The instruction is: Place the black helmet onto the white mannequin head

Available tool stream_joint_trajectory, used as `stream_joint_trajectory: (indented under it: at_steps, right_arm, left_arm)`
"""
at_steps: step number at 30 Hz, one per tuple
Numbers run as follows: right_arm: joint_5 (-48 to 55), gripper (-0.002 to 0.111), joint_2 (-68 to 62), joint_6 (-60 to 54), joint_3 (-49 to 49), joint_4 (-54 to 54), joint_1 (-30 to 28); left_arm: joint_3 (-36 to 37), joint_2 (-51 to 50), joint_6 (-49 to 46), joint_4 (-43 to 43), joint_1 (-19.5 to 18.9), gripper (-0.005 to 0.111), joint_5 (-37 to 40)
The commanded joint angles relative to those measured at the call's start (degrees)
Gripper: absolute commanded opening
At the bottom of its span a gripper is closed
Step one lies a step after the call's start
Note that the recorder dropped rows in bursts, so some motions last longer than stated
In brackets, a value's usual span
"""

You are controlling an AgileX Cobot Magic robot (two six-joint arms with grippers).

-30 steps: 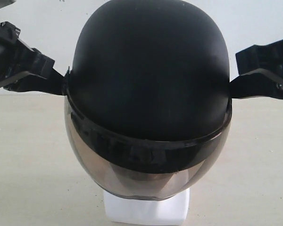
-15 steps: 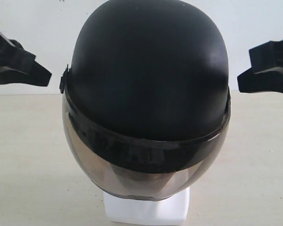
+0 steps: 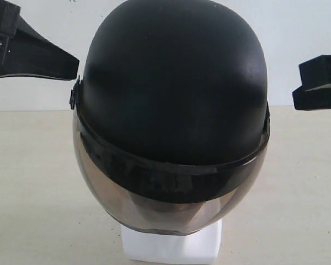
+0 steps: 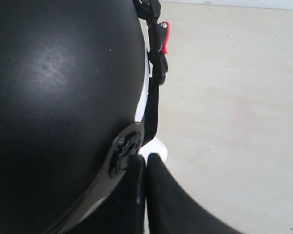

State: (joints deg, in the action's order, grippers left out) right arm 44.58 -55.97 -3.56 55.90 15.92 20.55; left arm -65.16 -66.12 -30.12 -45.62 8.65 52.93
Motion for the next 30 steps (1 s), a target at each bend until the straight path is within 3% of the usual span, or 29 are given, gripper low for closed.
stream_joint_trajectory:
  at_steps: [1,30]
  right_arm:
    - [-0.3,0.000,0.5,0.2,0.1,-0.2,0.0]
    - [-0.2,0.000,0.5,0.2,0.1,0.0,0.0]
  left_arm:
    - [-0.2,-0.6,-1.6,-3.1,-0.1,0.004,1.0]
    - [-0.2,-5.6,-0.8,0.4,-0.1,0.004,0.2]
